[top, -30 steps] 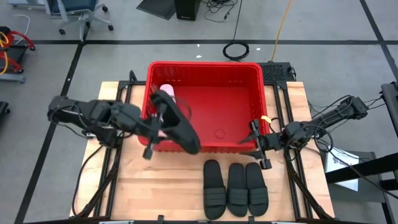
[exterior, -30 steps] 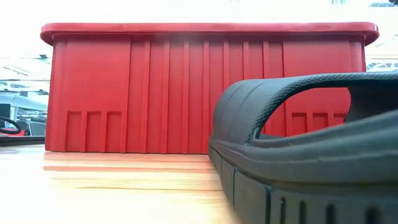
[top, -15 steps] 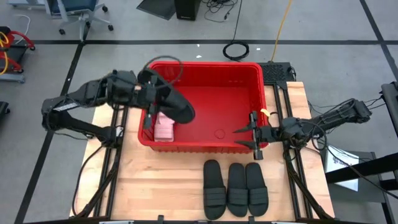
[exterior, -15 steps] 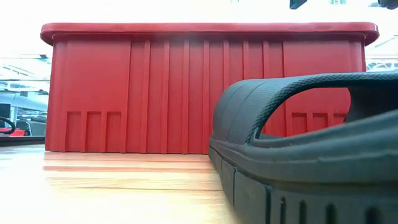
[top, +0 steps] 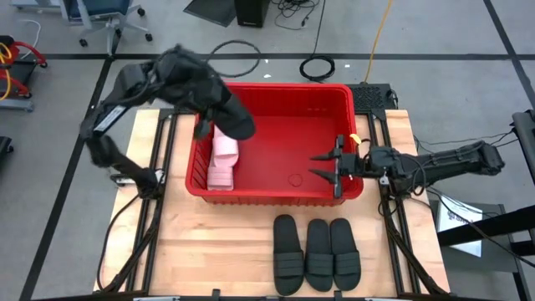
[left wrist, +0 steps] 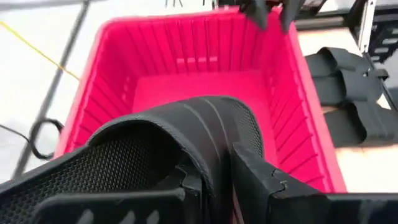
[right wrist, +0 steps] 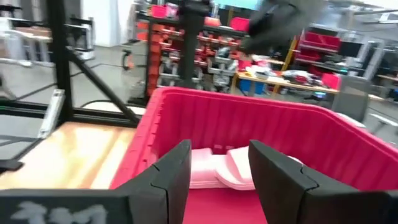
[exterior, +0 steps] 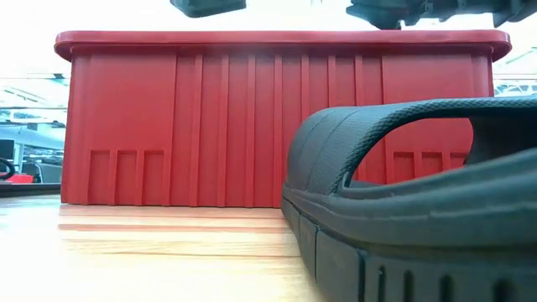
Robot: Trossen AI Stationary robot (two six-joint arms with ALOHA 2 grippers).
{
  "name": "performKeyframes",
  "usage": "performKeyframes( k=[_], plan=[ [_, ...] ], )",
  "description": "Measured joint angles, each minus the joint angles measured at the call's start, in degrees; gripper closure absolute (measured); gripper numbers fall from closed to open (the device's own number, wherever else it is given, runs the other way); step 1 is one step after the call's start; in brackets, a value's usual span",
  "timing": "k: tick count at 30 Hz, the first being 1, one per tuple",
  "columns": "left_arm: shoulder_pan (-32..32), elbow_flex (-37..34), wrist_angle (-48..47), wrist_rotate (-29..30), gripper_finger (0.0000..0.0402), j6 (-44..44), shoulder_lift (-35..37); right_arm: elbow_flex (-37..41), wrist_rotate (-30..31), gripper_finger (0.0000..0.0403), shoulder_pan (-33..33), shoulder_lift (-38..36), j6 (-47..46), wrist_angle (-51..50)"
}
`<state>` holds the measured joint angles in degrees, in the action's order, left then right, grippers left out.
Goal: Pick and place slides into bin
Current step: Put the black slide into the red bin
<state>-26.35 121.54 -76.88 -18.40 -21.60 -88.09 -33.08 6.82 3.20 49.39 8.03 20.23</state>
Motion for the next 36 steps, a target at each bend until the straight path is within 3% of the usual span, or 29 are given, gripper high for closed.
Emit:
performKeyframes(
  k=[7, 10, 15, 22, 36],
  plan=[
    [-5.4, 6.4, -13.2, -7.8, 0.0341, -6.5, -11.9, 0.0, -7.1, 0.0252, -2.7, -0.2, 0.0, 1.1],
    [-6.5, 5.5, -12.9, -9.2, 0.0341, -6.9, -16.3, 0.0, -7.1, 0.0252, -3.7, -0.6, -0.3, 0.4],
    [-7.0, 5.4, -13.0, -17.7, 0.0341, -10.1, -23.1, 0.0, -7.4, 0.0252, -4.0, -1.4, -1.1, -2.1],
    [-6.3, 5.4, -13.0, -17.7, 0.0341, -11.9, -30.7, 0.0, -11.9, 0.0252, -4.0, -2.8, -2.1, -3.9],
    [-5.3, 5.4, -13.1, -15.9, 0.0341, -12.3, -30.2, 0.0, -11.4, 0.0252, -4.0, -4.5, -1.5, -6.9]
  ],
)
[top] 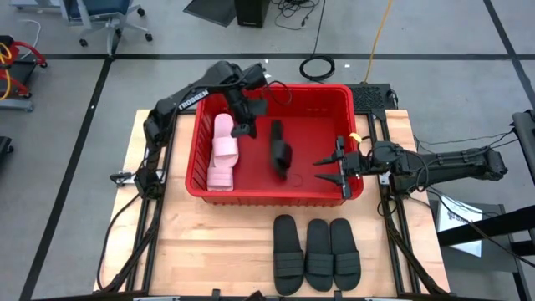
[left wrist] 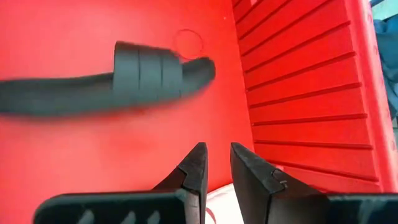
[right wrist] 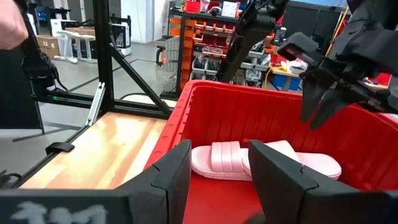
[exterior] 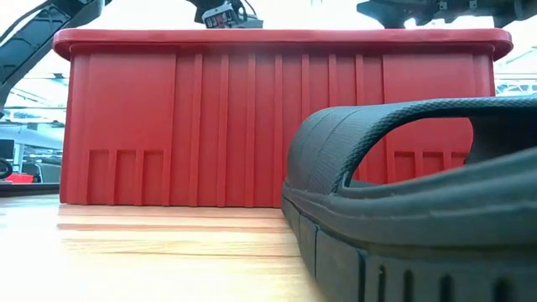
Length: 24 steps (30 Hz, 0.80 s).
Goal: Pick and place slides into bin
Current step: Put the black slide into the red bin
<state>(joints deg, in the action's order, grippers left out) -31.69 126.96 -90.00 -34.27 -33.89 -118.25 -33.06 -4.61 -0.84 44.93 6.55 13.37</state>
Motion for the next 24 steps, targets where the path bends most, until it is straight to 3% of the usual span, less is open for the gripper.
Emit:
performKeyframes(
  k=[9, 14, 24],
  plan=[
    [0.9, 0.0, 0.6, 0.7, 0.0341, -0.8, 0.1, 0.0, 0.0, 0.0252, 0.0, 0.0, 0.0, 0.0],
    [0.9, 0.0, 5.5, 6.0, 0.0341, 1.7, -0.5, 0.0, 0.0, 0.0252, 0.0, 0.0, 0.0, 0.0],
    [0.7, 0.0, 7.6, 6.1, 0.0341, 1.0, -9.7, 0.0, 0.0, 0.0252, 0.0, 0.0, 0.1, -1.2]
  ],
)
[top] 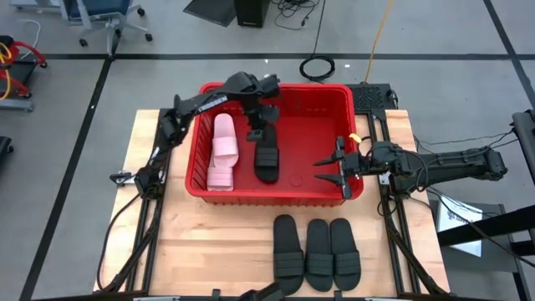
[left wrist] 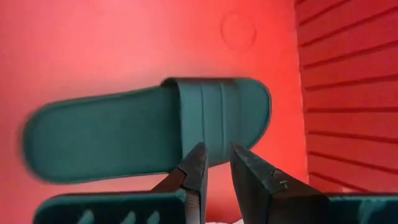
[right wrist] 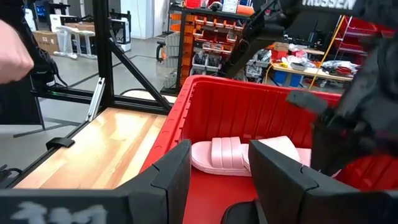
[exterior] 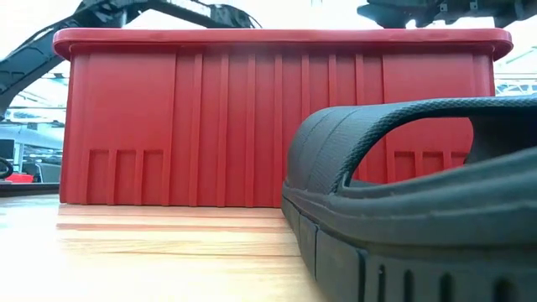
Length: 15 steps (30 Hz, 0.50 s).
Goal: Pick and place slides into bin
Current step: Put the black slide into the red bin
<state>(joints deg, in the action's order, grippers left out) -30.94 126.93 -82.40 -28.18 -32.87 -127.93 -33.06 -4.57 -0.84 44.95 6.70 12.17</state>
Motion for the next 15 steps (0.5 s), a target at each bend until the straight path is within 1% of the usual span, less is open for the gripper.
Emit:
performKeyframes(
  k=[3, 6, 12, 15],
  plan=[
    [0.0, 0.0, -0.4, 0.2, 0.0335, -1.5, -2.1, 0.0, 0.0, 0.0252, 0.0, 0.0, 0.0, -0.3],
    [0.0, 0.0, 0.2, 0.2, 0.0318, -1.8, -3.2, 0.0, 0.0, 0.0252, 0.0, 0.0, 0.5, -0.5],
    [0.2, 0.0, 5.3, 0.3, 0.0262, -1.0, -3.7, 0.0, 0.0, 0.0252, 0.0, 0.0, 1.5, -0.5],
    [0.4, 0.0, 6.0, 0.4, 0.0235, 0.0, -4.0, 0.0, 0.0, 0.0252, 0.0, 0.0, 1.5, -0.5]
  ],
)
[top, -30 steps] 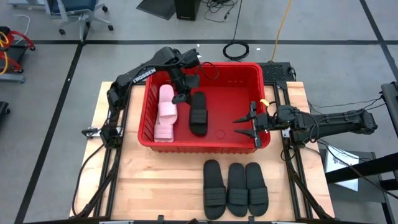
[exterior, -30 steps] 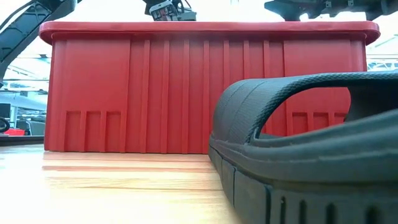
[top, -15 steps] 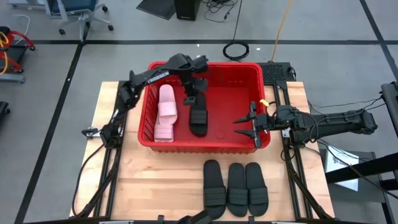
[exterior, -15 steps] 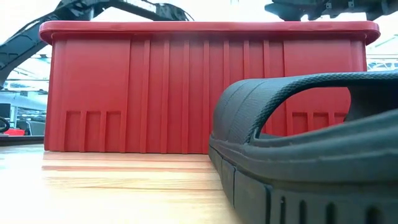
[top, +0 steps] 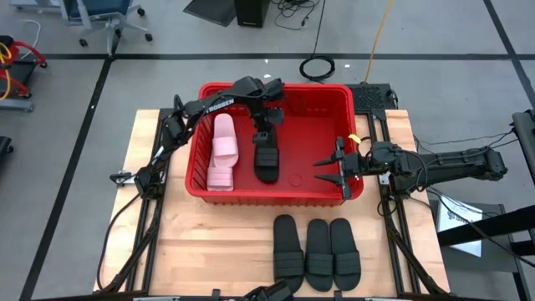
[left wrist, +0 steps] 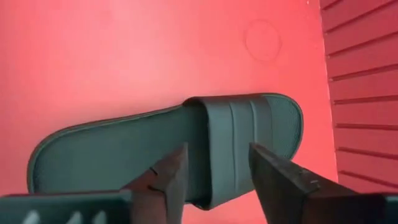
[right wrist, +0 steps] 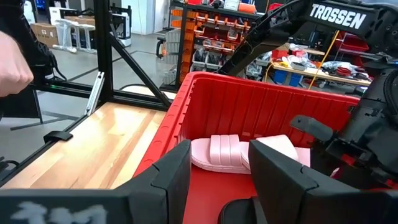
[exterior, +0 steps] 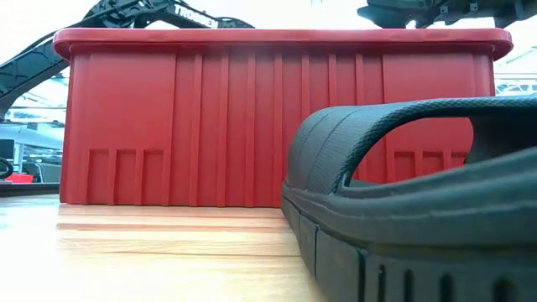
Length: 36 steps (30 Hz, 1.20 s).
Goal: Pick and place slides into bin
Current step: Put the black slide into the red bin
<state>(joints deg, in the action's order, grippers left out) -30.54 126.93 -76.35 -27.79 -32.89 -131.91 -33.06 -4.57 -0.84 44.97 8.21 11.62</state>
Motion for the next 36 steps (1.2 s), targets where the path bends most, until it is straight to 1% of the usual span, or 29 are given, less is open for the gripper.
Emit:
performKeyframes(
  k=[3, 7, 12, 19, 22, 24, 31, 33, 36],
  plan=[
    [0.3, 0.0, -0.3, 0.2, 0.0216, 0.0, -1.1, 0.0, 0.0, 0.0252, 0.0, 0.0, 0.0, -0.4],
    [1.3, 0.0, -0.2, 1.3, 0.0207, 1.1, -3.8, 0.0, 0.0, 0.0252, 0.0, 0.0, -0.2, -0.6],
    [2.9, 0.0, -0.9, 4.8, 0.0211, 2.0, -6.9, 0.0, 0.0, 0.0252, 0.0, 0.0, -0.2, -0.8],
    [3.9, 0.1, -1.7, 6.2, 0.0227, 3.5, -8.7, 0.0, 0.0, 0.0252, 0.0, 0.0, -0.2, -0.8],
    [3.8, 0.1, -2.2, 5.8, 0.0248, 2.9, -8.7, 0.0, 0.0, 0.0252, 0.0, 0.0, -0.2, -0.8],
    [3.9, 0.1, -2.7, 5.8, 0.0270, 2.4, -8.8, 0.0, 0.0, 0.0252, 0.0, 0.0, -0.3, -0.8],
    [3.8, 0.1, -4.1, 6.2, 0.0381, 1.9, -8.6, 0.0, 0.0, 0.0252, 0.0, 0.0, 0.0, -0.8],
    [3.8, 0.0, -4.6, 6.4, 0.0393, 1.7, -8.2, 0.0, 0.0, 0.0252, 0.0, 0.0, 0.7, -0.8],
    [3.9, 0.0, -5.4, 5.9, 0.0390, 0.5, -7.5, 0.0, 1.5, 0.0252, 0.0, 0.0, 2.3, -0.7]
  ],
)
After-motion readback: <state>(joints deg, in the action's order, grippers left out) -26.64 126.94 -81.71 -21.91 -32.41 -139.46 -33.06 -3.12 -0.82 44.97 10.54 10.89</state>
